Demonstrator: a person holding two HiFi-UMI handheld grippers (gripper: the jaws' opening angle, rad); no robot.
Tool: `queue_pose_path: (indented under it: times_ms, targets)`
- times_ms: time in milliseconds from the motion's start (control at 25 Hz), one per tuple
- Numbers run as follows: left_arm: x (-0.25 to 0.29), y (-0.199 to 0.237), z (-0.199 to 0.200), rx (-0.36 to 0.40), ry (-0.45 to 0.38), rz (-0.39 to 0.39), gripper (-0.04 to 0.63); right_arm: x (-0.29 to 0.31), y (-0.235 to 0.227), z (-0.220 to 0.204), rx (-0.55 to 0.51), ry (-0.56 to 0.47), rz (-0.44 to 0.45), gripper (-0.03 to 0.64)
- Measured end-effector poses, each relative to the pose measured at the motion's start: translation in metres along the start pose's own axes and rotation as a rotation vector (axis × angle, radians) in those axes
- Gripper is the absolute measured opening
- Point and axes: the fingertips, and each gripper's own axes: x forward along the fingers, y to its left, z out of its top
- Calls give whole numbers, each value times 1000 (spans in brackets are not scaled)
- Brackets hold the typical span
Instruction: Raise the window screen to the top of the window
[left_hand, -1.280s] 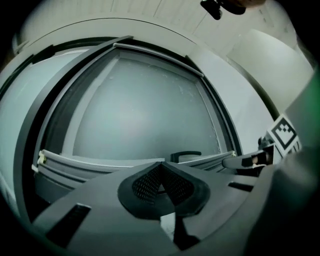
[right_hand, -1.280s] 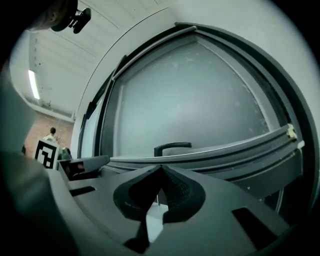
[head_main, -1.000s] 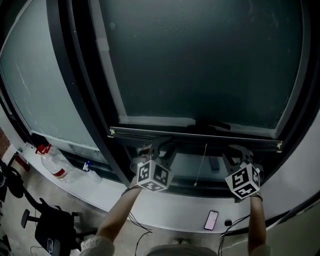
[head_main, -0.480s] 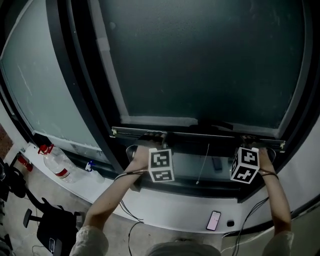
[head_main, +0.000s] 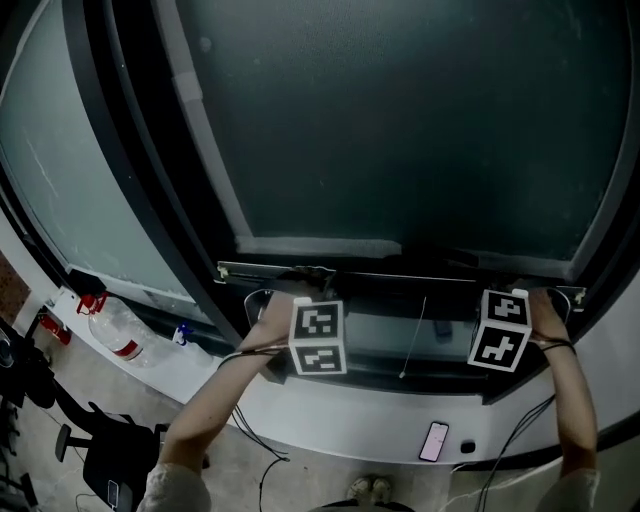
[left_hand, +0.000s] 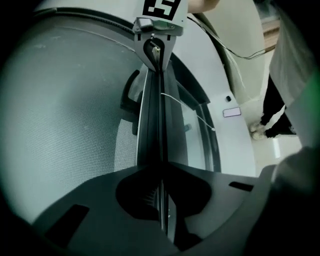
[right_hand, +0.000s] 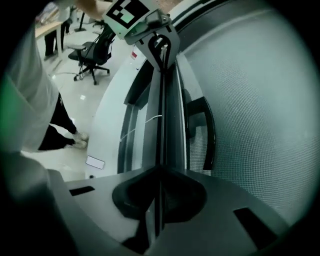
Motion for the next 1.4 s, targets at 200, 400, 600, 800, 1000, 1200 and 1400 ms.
queue_pose_path:
  times_ms: [200, 400, 600, 800, 1000, 1200, 1400]
  targets:
    - [-4, -8, 3, -179, -117, -305, 18, -1, 8, -1, 129, -69, 189, 18]
    - [-10, 4, 0, -113, -93, -159, 18, -9, -4, 0, -4, -71, -48, 18]
    - [-75, 98, 10, -62, -87, 92, 18, -93, -81, 1, -5, -117, -317, 18]
    - [-178, 235, 28, 9, -82, 366, 18, -217, -194, 8, -27, -171, -547, 20]
    - [-276, 361, 37, 18, -105, 573, 20, -338, -297, 21, -46, -117, -703, 18]
    - [-351, 448, 51, 48, -57, 749, 20, -430, -369, 21, -25, 5, -860, 18]
    - [-405, 509, 61, 22, -6, 855, 20, -496, -418, 27, 32, -22, -992, 20]
